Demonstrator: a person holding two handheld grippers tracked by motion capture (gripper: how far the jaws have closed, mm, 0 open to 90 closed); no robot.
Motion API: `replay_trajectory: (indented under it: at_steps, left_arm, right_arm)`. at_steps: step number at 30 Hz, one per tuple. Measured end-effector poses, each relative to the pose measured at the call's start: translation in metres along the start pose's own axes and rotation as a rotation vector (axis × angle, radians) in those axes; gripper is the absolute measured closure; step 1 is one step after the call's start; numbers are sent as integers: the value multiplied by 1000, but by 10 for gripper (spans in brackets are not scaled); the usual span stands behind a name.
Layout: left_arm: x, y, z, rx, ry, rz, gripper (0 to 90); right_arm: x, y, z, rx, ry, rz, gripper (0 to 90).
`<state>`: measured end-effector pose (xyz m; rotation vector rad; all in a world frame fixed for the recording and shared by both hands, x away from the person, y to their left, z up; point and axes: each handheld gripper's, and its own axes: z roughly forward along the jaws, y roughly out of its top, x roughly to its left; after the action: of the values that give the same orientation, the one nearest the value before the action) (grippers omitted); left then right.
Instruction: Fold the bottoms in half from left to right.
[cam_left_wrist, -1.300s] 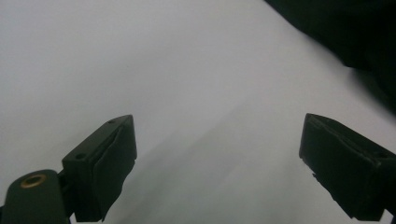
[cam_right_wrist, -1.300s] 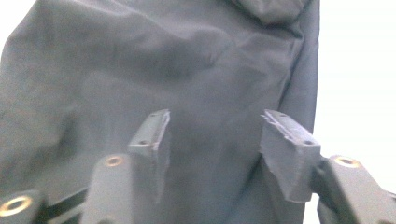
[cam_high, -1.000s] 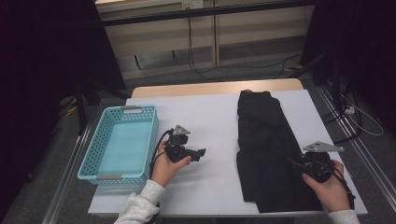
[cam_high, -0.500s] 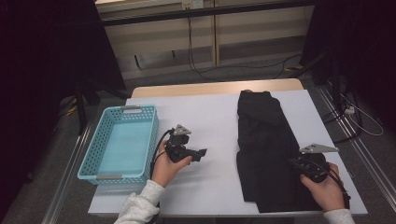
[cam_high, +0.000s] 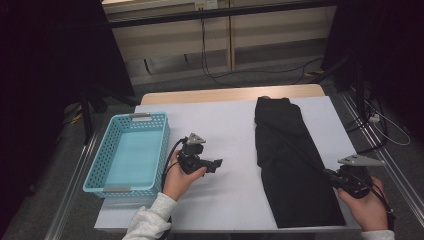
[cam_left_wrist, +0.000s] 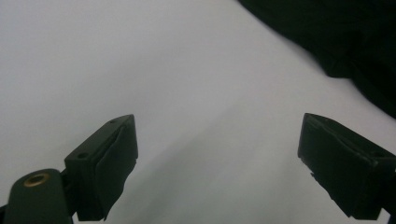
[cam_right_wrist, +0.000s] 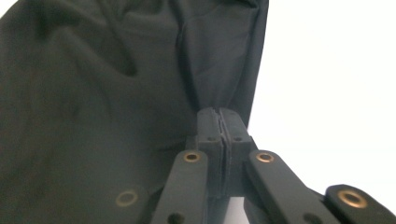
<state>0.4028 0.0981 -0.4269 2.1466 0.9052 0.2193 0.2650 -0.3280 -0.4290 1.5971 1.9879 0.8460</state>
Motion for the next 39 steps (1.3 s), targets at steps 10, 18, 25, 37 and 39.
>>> replay_trajectory:
  at_steps: [10,18,25,37,39]
  left_arm:
    - [-1,-1,1,12,-3,1,122]
    - [-3,-2,5,32,-9,4,122]
    - [-1,-1,1,15,-11,-7,122]
    - [3,-5,2,20,-11,-35,122]
    - [2,-5,3,23,-9,-32,122]
  right_arm:
    - [6,-1,5,38,-22,-53,894]
    - [0,-7,4,11,-12,7,745]
    - [-5,-13,-8,-8,-36,11,746]
    - [1,-20,3,35,-15,-19,752]
    - [5,-18,4,32,-18,-40,754]
